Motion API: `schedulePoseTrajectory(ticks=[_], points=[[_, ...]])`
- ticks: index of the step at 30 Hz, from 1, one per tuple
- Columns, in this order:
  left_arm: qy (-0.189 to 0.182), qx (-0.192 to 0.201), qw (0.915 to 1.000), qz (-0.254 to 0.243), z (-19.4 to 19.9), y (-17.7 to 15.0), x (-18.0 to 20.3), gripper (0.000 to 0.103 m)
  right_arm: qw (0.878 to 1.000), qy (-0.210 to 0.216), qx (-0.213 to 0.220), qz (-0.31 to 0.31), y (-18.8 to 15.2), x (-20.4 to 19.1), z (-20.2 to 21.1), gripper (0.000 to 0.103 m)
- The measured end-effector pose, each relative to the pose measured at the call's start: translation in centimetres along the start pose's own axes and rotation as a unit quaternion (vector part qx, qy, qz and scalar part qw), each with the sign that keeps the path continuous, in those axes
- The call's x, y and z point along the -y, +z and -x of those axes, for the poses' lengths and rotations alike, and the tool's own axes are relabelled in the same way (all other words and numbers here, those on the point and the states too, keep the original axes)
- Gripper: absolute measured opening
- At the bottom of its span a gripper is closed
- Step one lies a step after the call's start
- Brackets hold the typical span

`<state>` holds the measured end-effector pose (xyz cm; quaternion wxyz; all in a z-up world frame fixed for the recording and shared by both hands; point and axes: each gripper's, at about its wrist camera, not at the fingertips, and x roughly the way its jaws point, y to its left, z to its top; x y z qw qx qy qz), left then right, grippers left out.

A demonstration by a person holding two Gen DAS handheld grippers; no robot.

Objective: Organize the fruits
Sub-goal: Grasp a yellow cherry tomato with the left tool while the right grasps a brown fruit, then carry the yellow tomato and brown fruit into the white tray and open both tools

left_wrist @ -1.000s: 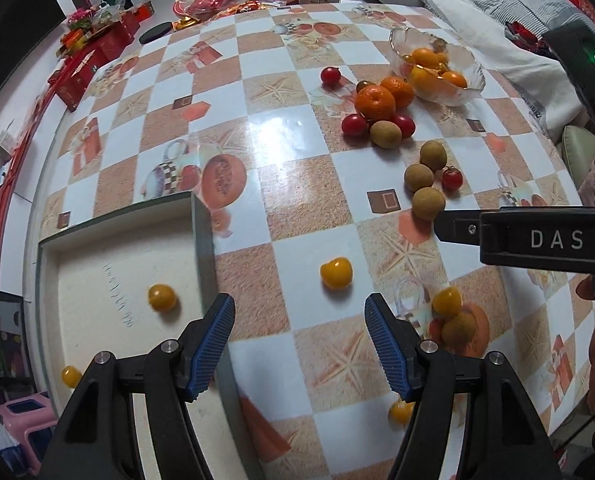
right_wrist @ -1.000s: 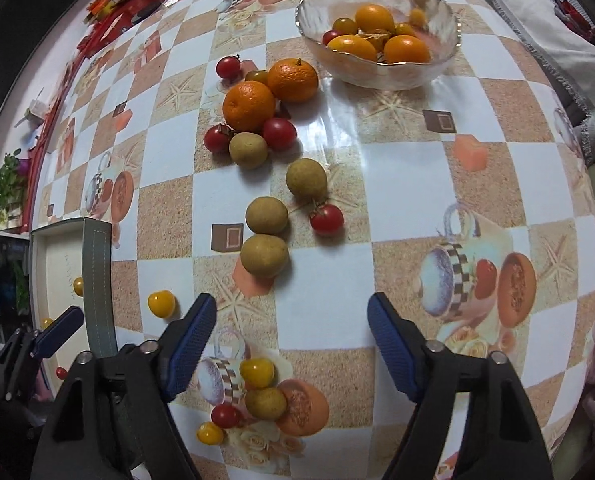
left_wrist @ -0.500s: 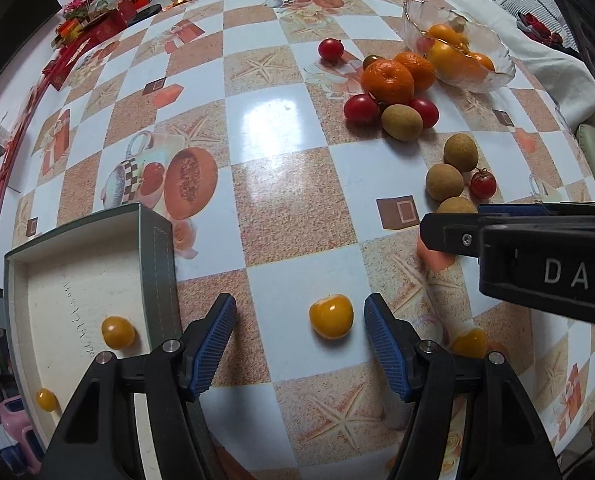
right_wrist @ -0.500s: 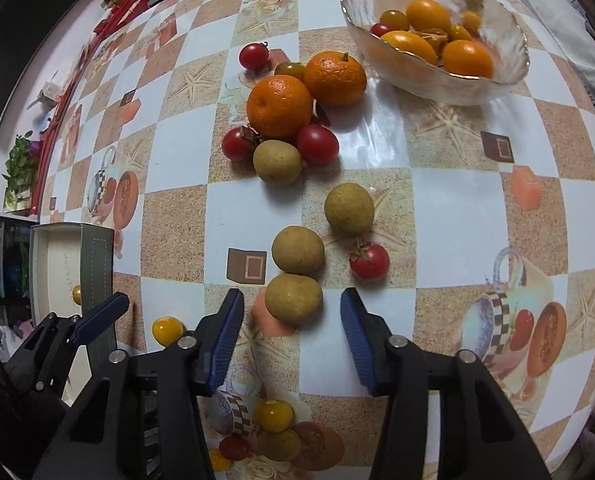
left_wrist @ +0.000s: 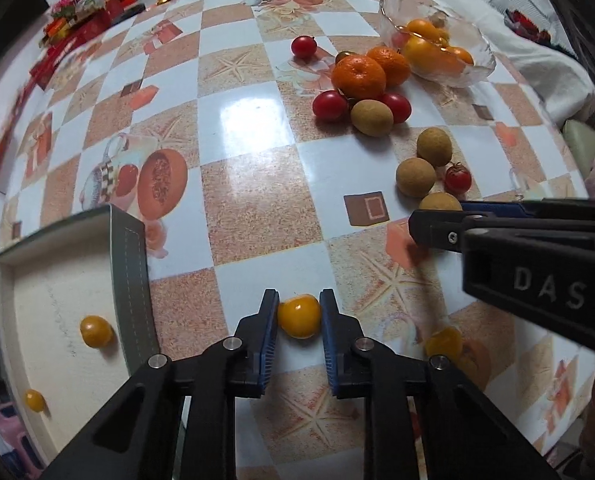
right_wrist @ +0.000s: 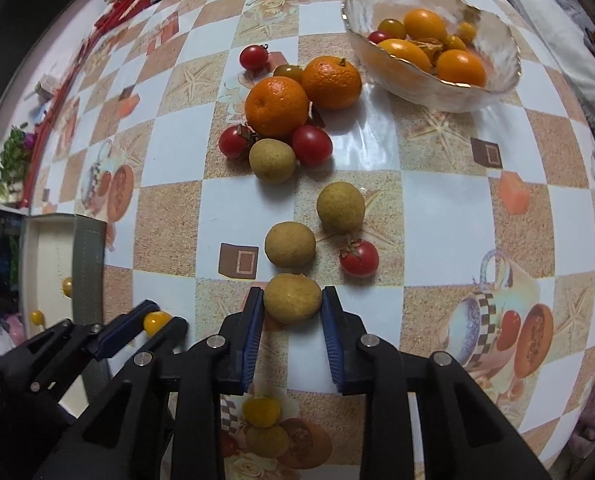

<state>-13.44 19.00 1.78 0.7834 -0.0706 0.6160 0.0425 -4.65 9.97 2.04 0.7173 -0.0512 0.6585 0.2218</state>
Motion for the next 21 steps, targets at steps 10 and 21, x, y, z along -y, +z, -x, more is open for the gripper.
schedulePoseTrajectory(ticks=[10,21], points=[[-0.029,0.018,0.9988,0.037,3.5,-1.7,-2.0,0.022,1.000,0.018,0.006,-0.022,-2.8,1.9,2.2,0.031],[-0.012,0.036,0.9981,0.049,6.8,-5.1,-5.4,0.022,1.000,0.017,0.002,-0.013,-5.4,0.6,3.6,0.031]])
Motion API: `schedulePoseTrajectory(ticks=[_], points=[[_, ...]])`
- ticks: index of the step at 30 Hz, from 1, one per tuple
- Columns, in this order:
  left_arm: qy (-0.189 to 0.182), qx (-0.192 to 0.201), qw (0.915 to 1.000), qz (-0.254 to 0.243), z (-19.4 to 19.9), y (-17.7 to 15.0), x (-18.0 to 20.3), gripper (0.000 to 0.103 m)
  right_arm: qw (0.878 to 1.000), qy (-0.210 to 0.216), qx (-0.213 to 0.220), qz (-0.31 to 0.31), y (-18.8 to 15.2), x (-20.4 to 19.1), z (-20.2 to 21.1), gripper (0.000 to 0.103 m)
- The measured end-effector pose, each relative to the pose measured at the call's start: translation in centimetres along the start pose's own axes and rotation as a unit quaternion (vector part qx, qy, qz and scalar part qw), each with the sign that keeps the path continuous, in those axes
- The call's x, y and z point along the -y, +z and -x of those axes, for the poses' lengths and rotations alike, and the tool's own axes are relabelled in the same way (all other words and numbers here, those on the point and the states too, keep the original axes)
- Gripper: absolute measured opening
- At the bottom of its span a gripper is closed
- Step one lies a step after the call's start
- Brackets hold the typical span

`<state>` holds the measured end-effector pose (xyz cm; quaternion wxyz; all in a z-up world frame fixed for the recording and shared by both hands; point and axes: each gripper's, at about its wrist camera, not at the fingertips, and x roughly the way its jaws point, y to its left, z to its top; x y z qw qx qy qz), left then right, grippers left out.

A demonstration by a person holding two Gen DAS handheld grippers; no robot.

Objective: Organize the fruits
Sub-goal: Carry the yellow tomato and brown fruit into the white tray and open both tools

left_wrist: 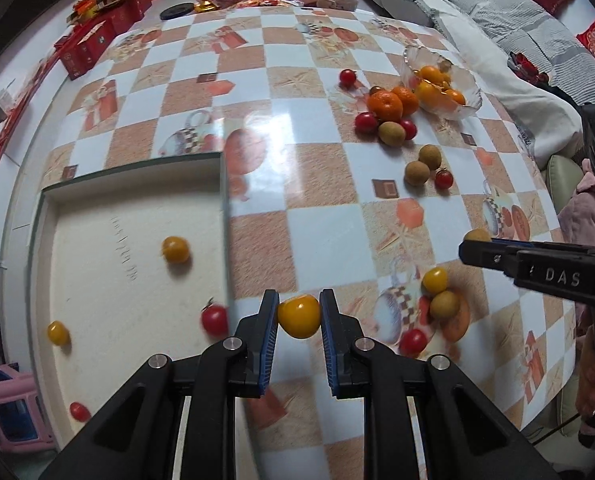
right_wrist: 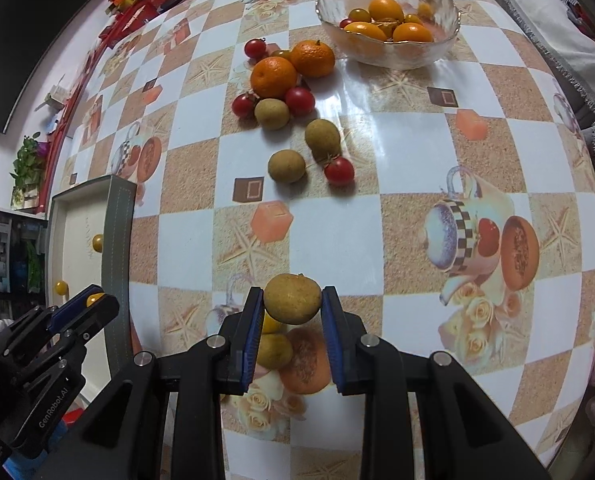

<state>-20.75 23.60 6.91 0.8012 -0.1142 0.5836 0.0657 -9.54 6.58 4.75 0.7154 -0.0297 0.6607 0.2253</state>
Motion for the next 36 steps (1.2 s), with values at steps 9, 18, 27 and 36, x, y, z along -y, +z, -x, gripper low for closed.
schedulePoseTrajectory(ticks=[9,18,27,36], points=[[0.029,-0.003,0.9981,0.054,1.5,-3.2,-5.9,0.022,0.999,0.003,-0.005,0.034,-0.5,-4.6,-0.4,0.032],[0.055,-0.010,0.9934,0.100,1.7,-6.2,-11.4,0.022,0.996,0.021,-0.012,0.090,-0.3,-11.6,-1.2,0.032],[0.071,-0.027,0.9900,0.119,0.8,-8.8,-14.0,0.022,0.987,0.043,-0.030,0.154,-0.1,-19.1,-3.3,0.032],[0.087,-0.033,0.9880,0.123,-0.4,-9.8,-14.8,0.022,0.974,0.036,-0.046,0.217,1.2,-25.6,-7.3,0.032]])
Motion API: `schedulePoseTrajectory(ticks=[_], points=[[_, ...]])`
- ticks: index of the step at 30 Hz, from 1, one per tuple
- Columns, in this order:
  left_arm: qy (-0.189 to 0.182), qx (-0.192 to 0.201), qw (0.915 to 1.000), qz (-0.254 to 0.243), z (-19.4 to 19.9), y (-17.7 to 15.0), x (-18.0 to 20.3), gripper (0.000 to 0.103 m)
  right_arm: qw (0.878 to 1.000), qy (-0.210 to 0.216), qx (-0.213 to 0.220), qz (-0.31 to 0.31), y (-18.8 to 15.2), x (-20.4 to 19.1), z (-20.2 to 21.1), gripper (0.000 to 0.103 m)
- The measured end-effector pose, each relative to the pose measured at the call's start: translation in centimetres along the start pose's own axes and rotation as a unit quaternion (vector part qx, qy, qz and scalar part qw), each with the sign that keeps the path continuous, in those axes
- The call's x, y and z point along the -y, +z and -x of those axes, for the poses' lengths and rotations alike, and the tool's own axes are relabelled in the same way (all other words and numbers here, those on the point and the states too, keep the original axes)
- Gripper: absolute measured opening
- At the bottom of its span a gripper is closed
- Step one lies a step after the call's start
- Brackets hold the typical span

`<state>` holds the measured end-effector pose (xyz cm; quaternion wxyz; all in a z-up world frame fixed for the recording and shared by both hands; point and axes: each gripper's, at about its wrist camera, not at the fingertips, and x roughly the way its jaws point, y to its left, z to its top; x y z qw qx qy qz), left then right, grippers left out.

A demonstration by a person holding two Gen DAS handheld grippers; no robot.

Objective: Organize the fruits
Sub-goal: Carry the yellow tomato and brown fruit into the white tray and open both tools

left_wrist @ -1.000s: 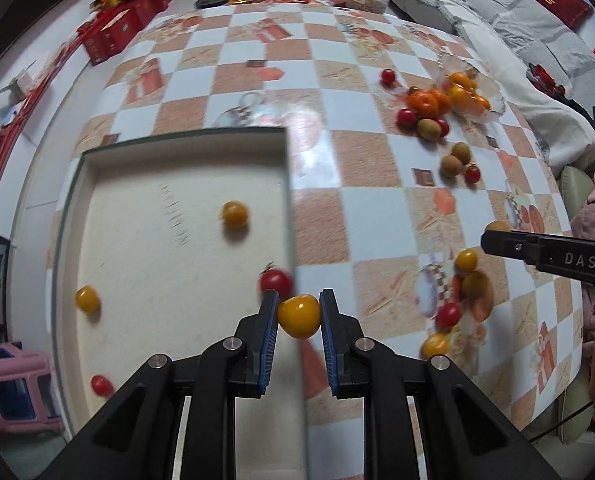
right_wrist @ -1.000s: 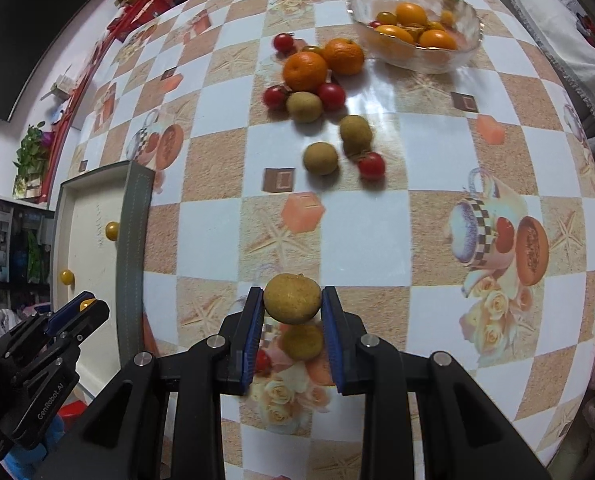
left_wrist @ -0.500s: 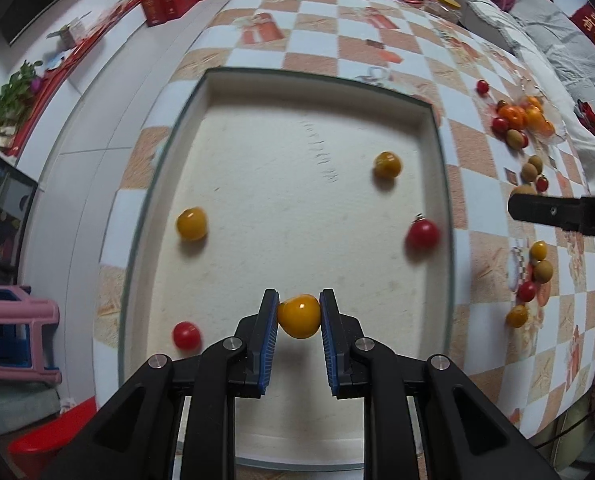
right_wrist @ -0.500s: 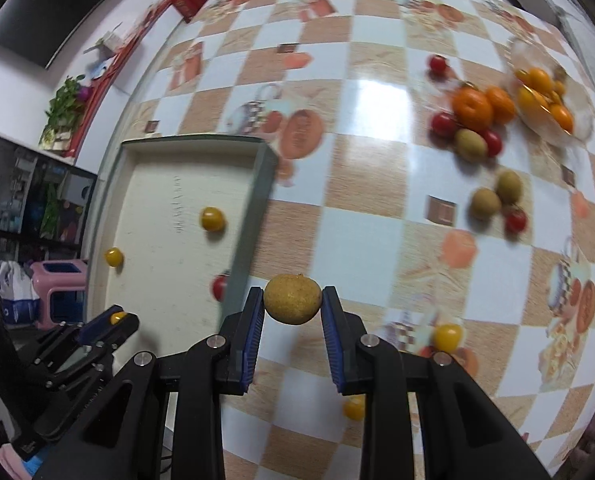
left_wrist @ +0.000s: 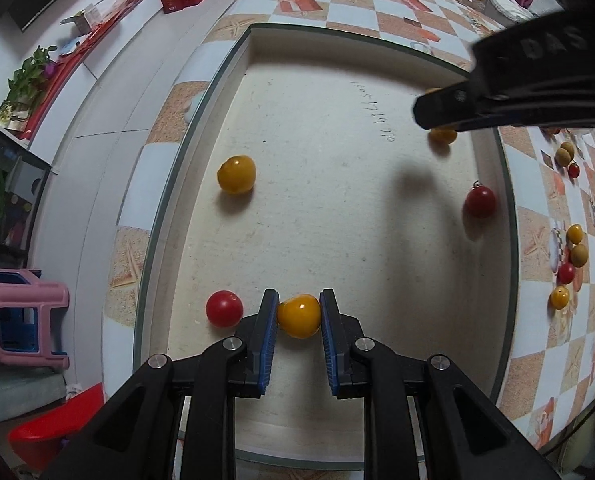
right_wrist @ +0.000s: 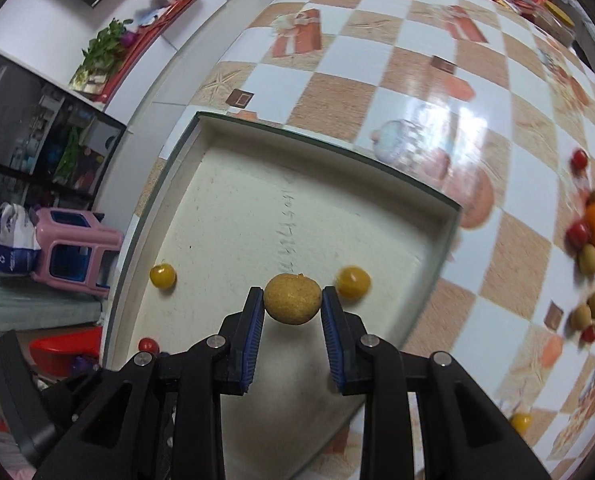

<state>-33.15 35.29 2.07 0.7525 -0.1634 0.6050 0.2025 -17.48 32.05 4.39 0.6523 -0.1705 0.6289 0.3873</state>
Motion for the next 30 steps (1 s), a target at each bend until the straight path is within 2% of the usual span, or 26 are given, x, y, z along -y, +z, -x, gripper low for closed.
schedulePoseTrajectory(ticks=[15,16,18,19,20,22,24,25,26,30], points=[[0.017,0.013,0.9995,-0.023,-0.3,0.1,0.8,0.023,0.996,-0.060,-0.023,0.066,2.4,-3.2,-3.9,0.033],[0.019,0.013,0.9994,-0.024,-0.3,0.1,0.9,0.025,0.996,-0.058,-0.024,0.067,2.4,-3.3,-3.9,0.035],[0.019,0.014,0.9993,-0.028,-0.1,0.1,1.2,0.052,0.996,-0.056,-0.025,0.070,2.4,-3.6,-3.9,0.046],[0.022,0.019,0.9992,-0.027,0.0,0.0,1.2,0.069,0.996,-0.056,-0.026,0.069,2.5,-3.7,-3.9,0.057],[0.026,0.028,0.9989,-0.027,0.3,-0.1,1.2,0.069,0.996,-0.056,-0.025,0.067,2.5,-3.6,-3.9,0.065],[0.027,0.028,0.9988,-0.031,0.5,-0.1,1.4,0.069,0.996,-0.051,-0.020,0.066,2.5,-3.4,-3.6,0.065],[0.031,0.021,0.9988,-0.030,0.3,-0.3,1.5,0.069,0.997,-0.044,-0.017,0.061,2.5,-2.9,-3.1,0.070],[0.033,0.018,0.9988,-0.030,0.3,-0.3,1.5,0.069,0.997,-0.039,-0.015,0.057,2.5,-2.6,-2.8,0.081],[0.034,0.016,0.9988,-0.030,0.3,-0.4,1.6,0.069,0.998,-0.034,-0.009,0.051,2.4,-2.4,-2.4,0.087],[0.038,0.011,0.9985,-0.039,0.5,-0.6,1.9,0.069,0.999,-0.012,0.012,0.027,2.1,-1.4,-0.3,0.092]])
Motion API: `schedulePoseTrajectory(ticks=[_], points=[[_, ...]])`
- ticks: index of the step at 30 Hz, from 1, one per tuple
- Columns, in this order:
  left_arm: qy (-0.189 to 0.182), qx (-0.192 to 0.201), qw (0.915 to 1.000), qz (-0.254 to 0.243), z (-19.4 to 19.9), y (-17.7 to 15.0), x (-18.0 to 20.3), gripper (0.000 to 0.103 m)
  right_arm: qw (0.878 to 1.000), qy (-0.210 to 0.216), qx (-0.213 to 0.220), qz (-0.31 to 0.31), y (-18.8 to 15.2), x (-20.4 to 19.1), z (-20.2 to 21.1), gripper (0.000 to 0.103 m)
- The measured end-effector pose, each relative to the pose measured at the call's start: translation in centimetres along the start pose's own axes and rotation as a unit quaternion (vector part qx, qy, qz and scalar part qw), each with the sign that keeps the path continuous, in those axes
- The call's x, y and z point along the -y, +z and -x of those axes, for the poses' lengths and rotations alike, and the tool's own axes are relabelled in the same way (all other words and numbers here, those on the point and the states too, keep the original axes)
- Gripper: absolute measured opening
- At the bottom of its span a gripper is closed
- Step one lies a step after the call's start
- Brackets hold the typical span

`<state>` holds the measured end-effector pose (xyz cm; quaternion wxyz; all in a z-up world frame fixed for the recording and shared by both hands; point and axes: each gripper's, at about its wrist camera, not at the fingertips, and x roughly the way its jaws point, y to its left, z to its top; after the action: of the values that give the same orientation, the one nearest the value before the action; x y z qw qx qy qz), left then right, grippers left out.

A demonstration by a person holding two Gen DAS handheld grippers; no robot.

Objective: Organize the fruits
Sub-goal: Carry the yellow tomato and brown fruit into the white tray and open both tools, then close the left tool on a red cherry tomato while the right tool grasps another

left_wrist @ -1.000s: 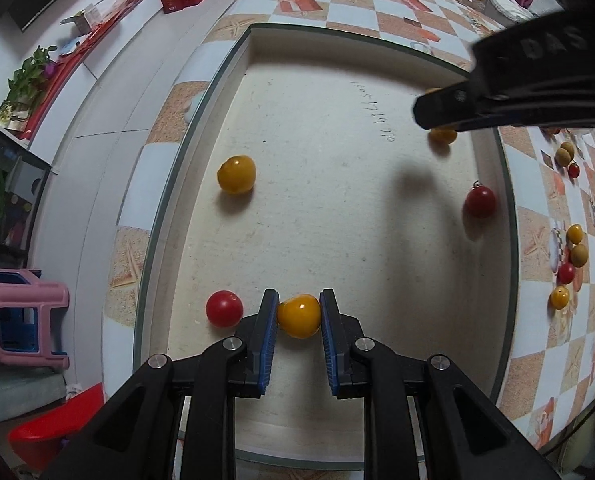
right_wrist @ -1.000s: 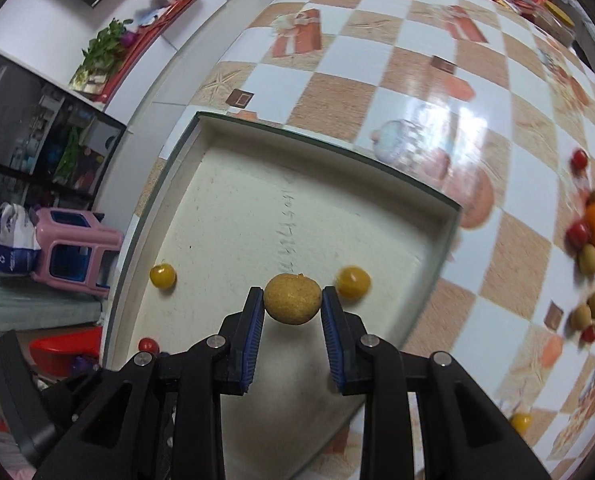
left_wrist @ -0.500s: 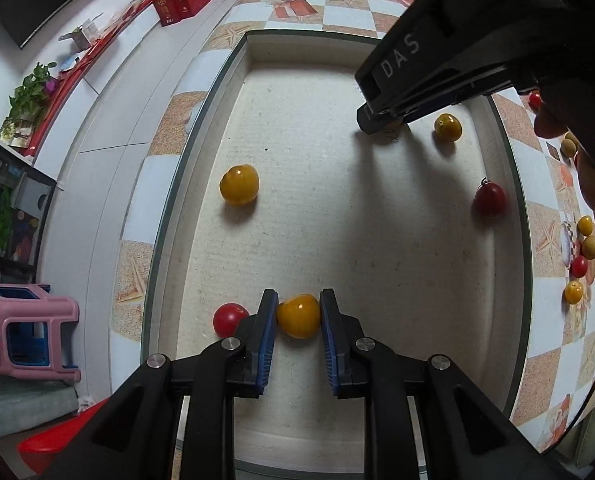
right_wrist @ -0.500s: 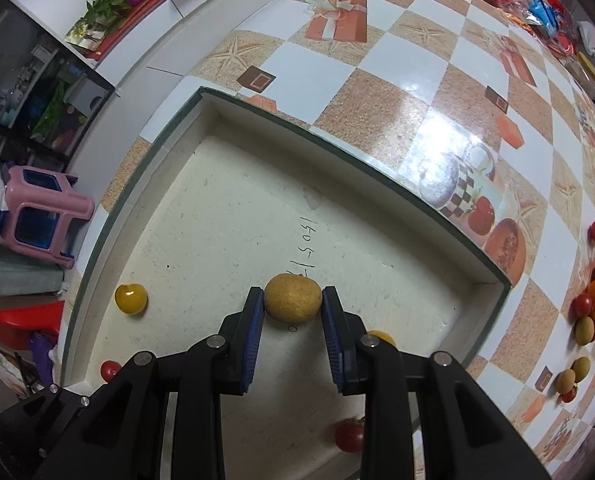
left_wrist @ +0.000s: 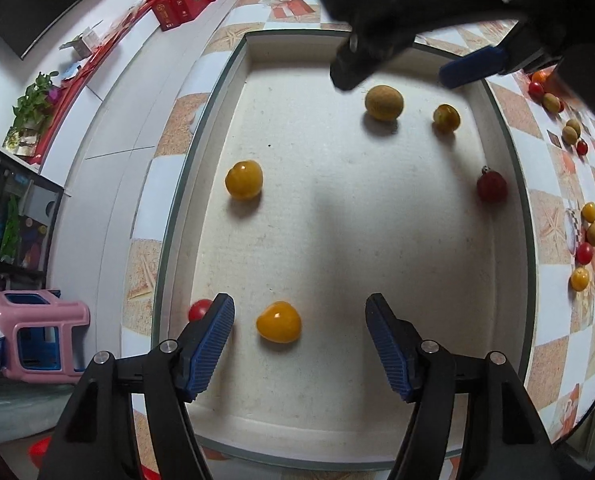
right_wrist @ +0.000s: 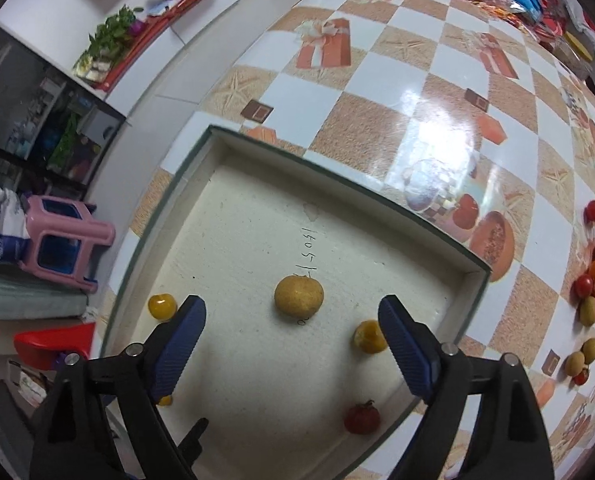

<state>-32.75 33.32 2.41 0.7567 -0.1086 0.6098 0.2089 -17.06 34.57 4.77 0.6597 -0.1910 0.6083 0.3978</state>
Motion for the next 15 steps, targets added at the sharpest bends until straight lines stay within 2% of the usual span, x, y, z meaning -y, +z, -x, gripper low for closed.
schedulePoseTrajectory(ticks=[7,15], points=[[0.006,-0.003,0.9998,-0.016,1.1,0.1,1.7,0.069,0.999,-0.006,0.022,-0.049,-2.1,3.1,3.2,0.095],[-0.004,0.014,0.9985,-0.053,2.9,1.1,4.8,0.069,0.992,-0.026,0.022,-0.125,-7.3,8.7,5.6,0.095]])
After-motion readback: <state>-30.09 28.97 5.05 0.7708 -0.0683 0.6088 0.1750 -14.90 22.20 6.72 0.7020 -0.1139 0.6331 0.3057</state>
